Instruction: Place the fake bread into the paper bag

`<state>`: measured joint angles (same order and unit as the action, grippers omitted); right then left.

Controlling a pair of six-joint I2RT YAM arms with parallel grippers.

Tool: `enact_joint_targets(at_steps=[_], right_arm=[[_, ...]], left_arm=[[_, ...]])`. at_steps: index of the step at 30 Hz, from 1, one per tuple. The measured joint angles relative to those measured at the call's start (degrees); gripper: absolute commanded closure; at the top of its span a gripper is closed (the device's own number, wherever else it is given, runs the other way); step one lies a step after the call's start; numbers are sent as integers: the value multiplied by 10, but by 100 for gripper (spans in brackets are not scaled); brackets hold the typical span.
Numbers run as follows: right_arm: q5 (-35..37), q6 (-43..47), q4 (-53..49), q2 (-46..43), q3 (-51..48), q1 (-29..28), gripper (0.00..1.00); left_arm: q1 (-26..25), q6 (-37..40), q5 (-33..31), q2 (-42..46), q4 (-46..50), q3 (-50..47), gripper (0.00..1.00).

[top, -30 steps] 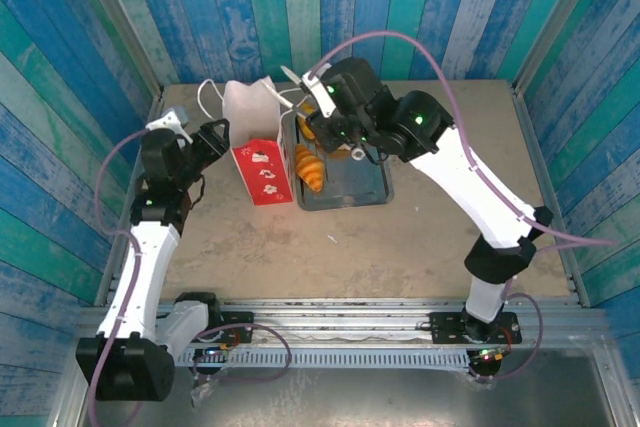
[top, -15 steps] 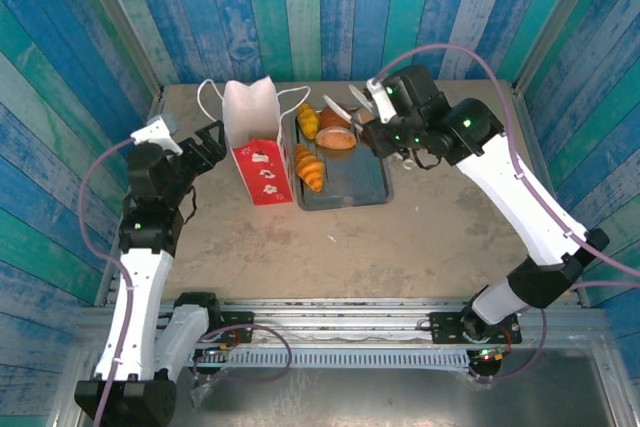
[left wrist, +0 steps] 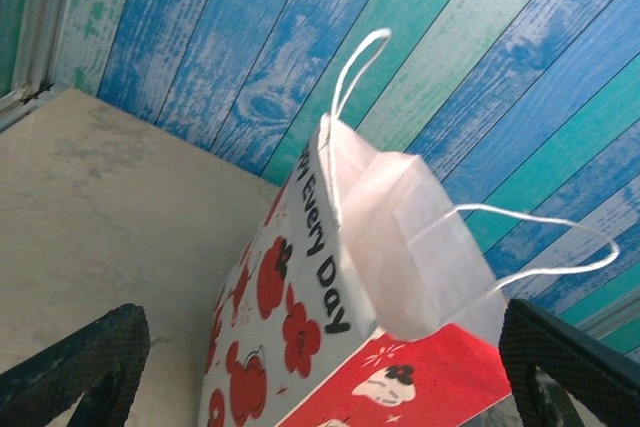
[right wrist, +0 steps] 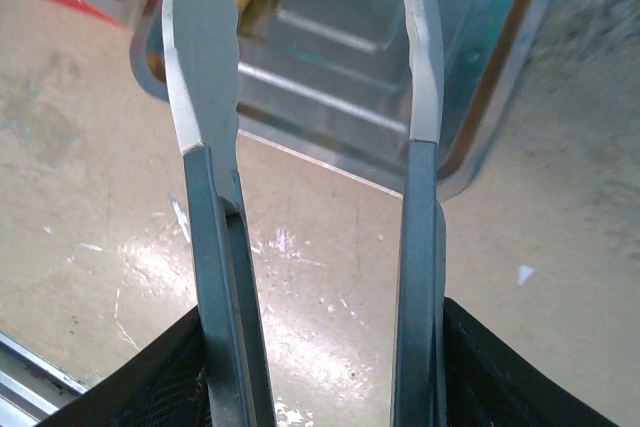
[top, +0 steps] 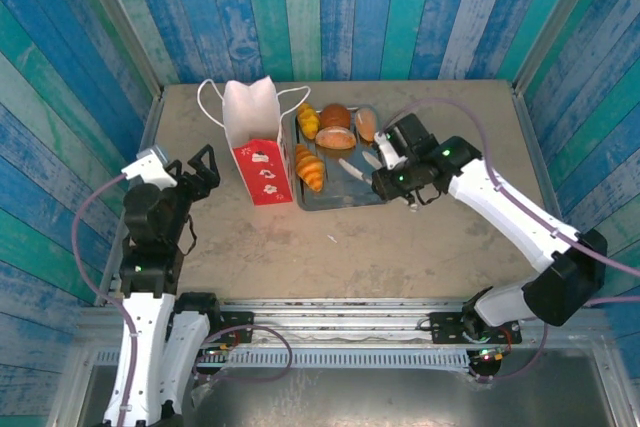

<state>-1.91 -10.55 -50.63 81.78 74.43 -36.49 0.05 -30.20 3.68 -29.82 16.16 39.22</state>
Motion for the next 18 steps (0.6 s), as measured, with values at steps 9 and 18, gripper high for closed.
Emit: enact_joint_targets(at_steps=[9,18], right_arm=[[0,3,92,87,-54,-66,39],[27,31,146,128,-48,-70,33]], left_arm=[[0,9,-13,9,20,-6,6],[0,15,-19,11,28,-6,6]])
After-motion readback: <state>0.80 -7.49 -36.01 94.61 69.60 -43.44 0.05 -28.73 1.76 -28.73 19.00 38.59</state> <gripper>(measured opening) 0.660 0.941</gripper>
